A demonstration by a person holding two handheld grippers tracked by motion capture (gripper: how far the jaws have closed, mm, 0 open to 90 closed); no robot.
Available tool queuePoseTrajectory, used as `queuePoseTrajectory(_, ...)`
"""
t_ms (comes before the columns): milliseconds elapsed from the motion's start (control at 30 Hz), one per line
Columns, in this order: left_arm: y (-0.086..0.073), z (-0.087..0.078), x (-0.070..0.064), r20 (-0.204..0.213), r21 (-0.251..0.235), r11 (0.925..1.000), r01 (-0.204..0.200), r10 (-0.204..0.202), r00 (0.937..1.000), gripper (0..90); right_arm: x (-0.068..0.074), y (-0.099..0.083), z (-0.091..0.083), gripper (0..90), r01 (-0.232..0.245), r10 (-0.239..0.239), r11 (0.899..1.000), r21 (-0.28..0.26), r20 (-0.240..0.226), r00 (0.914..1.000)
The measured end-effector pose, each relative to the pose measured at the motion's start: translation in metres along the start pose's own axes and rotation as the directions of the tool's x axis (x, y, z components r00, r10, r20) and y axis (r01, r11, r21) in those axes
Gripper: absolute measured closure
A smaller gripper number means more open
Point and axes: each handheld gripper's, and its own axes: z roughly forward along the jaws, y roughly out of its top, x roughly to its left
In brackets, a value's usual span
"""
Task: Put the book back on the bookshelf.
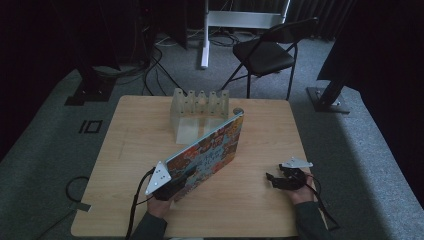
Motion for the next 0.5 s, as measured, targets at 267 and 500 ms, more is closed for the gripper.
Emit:
queuePoseTrajectory(267,0.0007,-0.0029,-0.0003,-0.01,0.003,1.0,0.002,-0.002,0.9999,80.8,-0.0001,0.0001,0.0001,28.4,-0.001,0.001,1.0,0.0,0.001,1.0)
queuePoseTrajectory(500,0.0003,-0.0052,-0.0001,-0.018,0.004,1.0,0.002,-0.002,0.9998,80.9,-0.0001,0.0001,0.0001,28.4,-0.001,0.001,1.0,0.0,0.0,1.0)
